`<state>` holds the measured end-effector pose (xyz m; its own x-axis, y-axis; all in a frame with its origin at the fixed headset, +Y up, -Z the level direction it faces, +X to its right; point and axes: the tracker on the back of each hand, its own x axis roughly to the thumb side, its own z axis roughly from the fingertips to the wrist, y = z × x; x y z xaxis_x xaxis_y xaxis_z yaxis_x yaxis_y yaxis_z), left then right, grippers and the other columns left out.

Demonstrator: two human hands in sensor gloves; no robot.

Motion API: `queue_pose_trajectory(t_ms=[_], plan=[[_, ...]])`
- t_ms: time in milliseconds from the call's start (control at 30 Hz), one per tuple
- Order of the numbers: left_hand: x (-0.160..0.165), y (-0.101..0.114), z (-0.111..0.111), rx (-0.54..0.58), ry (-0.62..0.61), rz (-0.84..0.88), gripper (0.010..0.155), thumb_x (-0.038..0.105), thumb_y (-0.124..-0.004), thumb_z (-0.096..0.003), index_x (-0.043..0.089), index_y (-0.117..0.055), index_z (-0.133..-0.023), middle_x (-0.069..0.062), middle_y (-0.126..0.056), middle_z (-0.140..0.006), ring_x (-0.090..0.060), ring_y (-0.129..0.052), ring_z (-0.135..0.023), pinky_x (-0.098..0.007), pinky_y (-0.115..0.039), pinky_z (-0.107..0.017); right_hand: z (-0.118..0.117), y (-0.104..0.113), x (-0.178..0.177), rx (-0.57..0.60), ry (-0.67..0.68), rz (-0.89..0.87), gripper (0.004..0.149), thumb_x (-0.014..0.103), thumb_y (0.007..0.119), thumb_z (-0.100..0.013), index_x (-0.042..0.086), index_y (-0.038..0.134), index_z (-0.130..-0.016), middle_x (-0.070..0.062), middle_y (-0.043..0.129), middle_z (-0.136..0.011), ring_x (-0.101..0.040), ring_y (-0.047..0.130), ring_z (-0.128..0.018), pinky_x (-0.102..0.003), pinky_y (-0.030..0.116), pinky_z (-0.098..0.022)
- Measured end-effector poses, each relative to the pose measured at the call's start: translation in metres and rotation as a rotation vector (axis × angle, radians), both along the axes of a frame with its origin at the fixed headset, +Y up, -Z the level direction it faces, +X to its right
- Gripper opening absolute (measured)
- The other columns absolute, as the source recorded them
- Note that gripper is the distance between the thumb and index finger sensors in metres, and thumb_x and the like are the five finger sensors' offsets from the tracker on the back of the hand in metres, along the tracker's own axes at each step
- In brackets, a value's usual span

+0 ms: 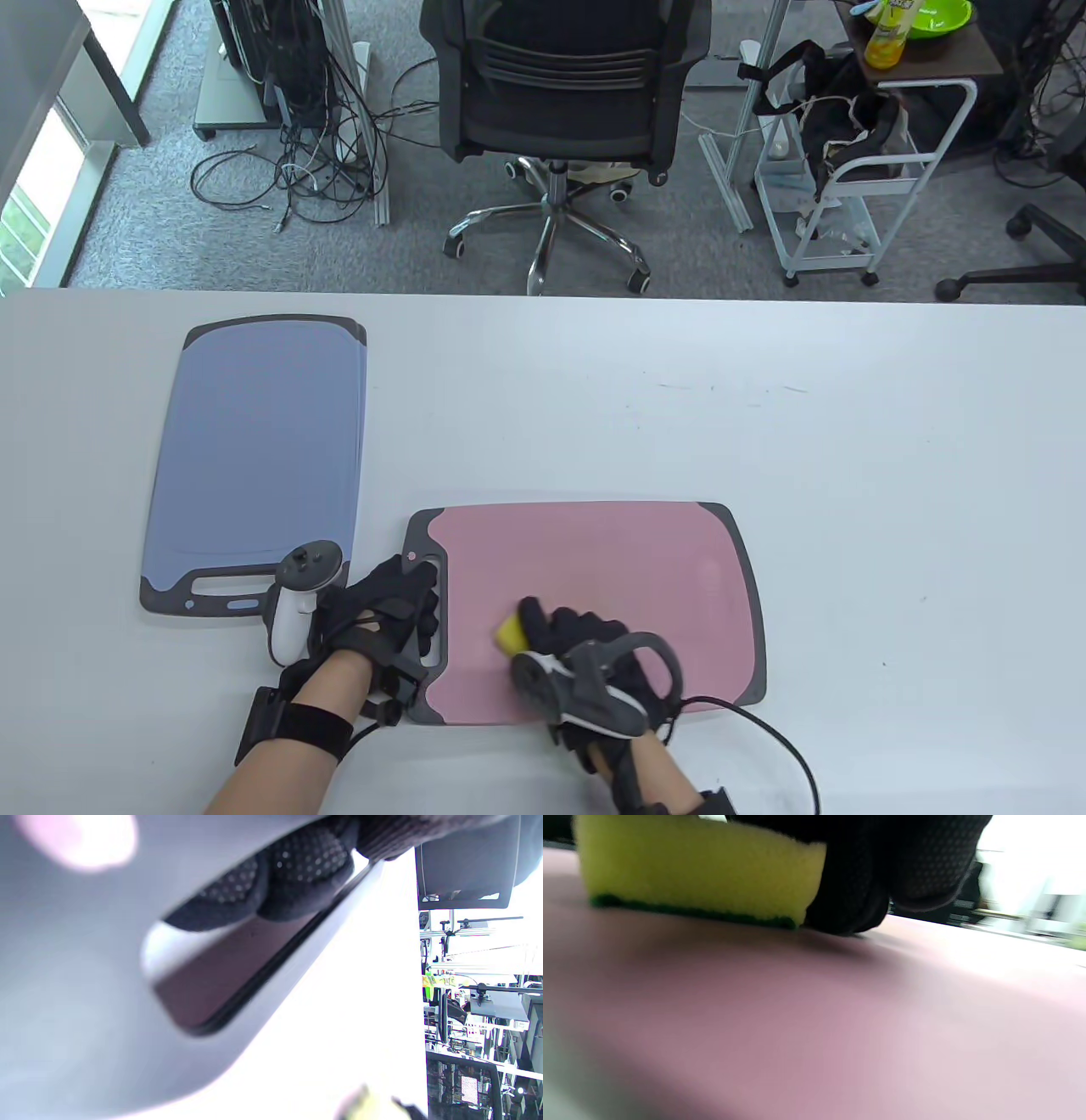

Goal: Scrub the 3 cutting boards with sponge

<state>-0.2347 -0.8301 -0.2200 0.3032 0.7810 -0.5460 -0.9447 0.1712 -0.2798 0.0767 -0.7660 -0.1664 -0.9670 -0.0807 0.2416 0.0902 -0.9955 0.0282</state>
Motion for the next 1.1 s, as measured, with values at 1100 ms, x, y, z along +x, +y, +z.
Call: queue_pose_trajectory(t_ms=[1100], plan=[[0.000,-0.001,-0.001,0.010,0.001,-0.019,0.051,0.056,-0.071,-0.0591,0.019,-0.069,-0.095,0.010,-0.092,-0.069,0.000,-0.104,-0.042,-0.024,-0.101,-0.033,0.029,-0.008,0.132,-0.065,-0.492,-0.004,0.069,0.054,0.069,-0.049,0.014,0.061,-0.104,-0.010,0.083,-0.078,-0.025,0.091,-0.057,-0.047,0.078,-0.049]])
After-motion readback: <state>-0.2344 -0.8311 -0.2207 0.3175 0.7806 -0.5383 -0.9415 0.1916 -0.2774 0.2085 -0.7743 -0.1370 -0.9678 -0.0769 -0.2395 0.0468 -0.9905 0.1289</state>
